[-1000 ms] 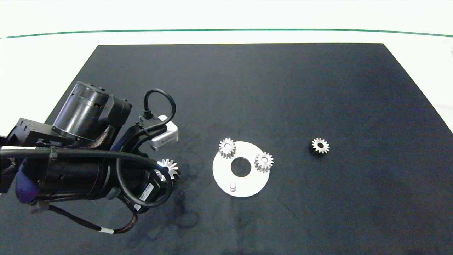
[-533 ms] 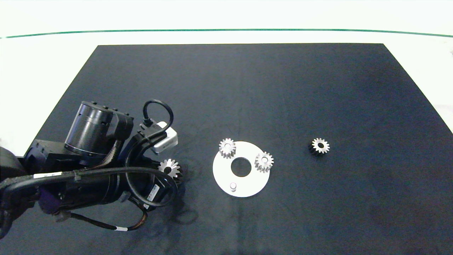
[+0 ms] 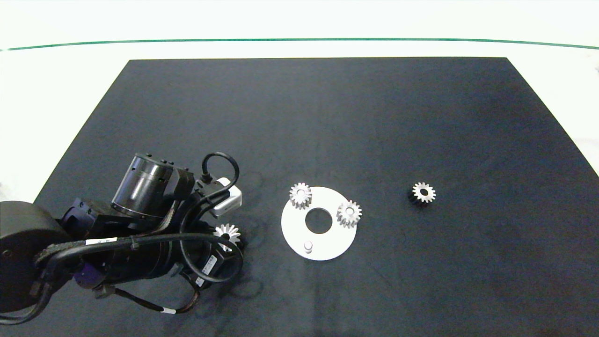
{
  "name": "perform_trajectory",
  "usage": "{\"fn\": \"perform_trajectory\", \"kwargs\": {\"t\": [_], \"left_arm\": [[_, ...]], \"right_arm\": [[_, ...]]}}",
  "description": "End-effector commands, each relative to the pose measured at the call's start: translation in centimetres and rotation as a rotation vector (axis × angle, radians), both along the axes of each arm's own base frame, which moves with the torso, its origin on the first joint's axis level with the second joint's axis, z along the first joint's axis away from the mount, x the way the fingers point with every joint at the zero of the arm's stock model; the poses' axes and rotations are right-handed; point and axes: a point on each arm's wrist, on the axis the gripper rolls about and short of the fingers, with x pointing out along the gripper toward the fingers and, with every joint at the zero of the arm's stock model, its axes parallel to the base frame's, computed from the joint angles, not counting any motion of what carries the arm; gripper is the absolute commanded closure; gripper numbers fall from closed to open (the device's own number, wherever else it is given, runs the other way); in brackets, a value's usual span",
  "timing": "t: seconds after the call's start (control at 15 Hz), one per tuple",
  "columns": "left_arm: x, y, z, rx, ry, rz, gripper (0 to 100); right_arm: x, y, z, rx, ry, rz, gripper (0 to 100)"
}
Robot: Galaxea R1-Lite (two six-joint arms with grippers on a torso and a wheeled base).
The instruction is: Remove an incorrectly installed larger gear and replace it with the correct smaller gear
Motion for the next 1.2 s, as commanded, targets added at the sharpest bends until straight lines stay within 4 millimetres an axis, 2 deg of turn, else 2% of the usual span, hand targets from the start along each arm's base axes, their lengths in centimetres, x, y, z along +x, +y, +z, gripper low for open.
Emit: {"fn": "perform_trajectory", "kwargs": {"t": [0.07,0.4,0.73,1.0,1.2], "left_arm": [[0.2,-0.1,-0.4,0.001,-0.002,0.000,72],[-0.4,0.3,0.4,-0.044,-0.013,0.034,72],[-1.7,1.9,1.6,-0.052,-0.019,0.066,72],[-2.0,1.8,0.0,-0.017,0.043,0.057,72],[-2.1,1.8,-0.3,-0.016,0.048,0.056,72]], "right_arm": [[0.1,0.0,0.0,-0.001,0.006,0.000,0],[1.0,0.0,0.3,-0.007,0.035,-0.009,0],[2.0,0.1,0.7,-0.011,0.060,-0.018,0],[1.9,0.0,0.7,-0.016,0.058,-0.031,0],[1.9,0.0,0.7,-0.023,0.060,-0.045,0]]}}
